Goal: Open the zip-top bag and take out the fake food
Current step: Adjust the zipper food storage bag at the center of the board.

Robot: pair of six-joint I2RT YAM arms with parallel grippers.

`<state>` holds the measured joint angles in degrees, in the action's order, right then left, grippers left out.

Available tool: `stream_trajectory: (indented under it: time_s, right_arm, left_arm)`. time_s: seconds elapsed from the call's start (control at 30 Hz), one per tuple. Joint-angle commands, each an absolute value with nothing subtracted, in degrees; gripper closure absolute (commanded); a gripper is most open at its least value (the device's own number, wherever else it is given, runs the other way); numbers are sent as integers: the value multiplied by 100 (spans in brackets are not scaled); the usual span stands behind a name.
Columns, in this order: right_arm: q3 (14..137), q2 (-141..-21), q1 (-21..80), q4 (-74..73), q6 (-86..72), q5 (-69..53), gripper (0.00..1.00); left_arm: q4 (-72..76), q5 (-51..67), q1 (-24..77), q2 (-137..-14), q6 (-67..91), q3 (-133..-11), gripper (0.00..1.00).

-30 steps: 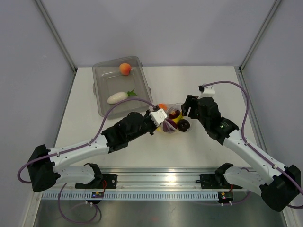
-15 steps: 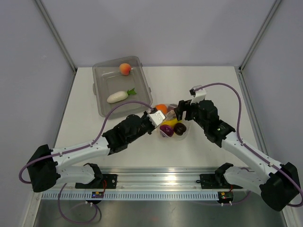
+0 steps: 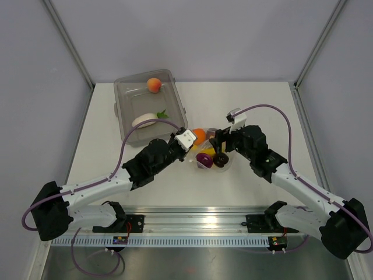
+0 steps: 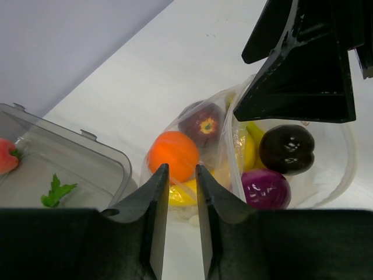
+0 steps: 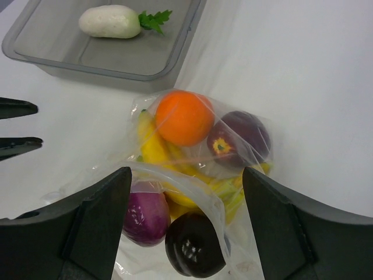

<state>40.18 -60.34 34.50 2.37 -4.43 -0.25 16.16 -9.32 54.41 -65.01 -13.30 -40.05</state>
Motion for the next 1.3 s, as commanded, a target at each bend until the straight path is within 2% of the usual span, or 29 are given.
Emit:
stream_trajectory:
  time_s: [0.0, 0.07, 0.33, 0.57, 0.77, 0.9, 0.93, 1.03, 1.17, 1.27]
  right_arm:
    - [4069, -5748, 3516, 449, -220, -404, 16]
    - [4113, -5757, 3559, 352, -141, -448, 18]
    - [4289, -6020, 3709, 53, -35, -264, 25]
    - [4298, -6082, 3753, 97, -97, 130, 38]
    - [4350, -6117, 3753, 70, -263, 334, 50]
    - [4535, -6249, 3753, -200, -404, 501, 61]
    - [4544, -6258, 3753, -202, -422, 536, 68]
    - [4570, -6249, 3753, -228, -545, 746, 80]
    - [4527, -6109, 3753, -167, -702, 1010, 94]
    - [4535, -6065, 3753, -167, -817, 1229, 100]
  left_arm:
    - [1627, -545, 5414, -6460, -1125, -4253, 71]
    - [1425, -449, 5405, -6556, -1072, -4411, 68]
    - [1186, -659, 5414, -6522, -800, -4579, 68]
    - [1239, -729, 5414, -6372, -721, -4474, 68]
    - [1353, -992, 5414, -6232, -589, -4395, 62]
    - [1503, -1116, 5414, -6109, -519, -4272, 53]
    - [1529, -1142, 5414, -6091, -510, -4263, 53]
    - [1599, -1239, 5414, -6029, -483, -4210, 50]
    - [1608, -1292, 5414, -6029, -466, -4192, 49]
    - [1600, -1301, 5414, -6021, -457, -4192, 49]
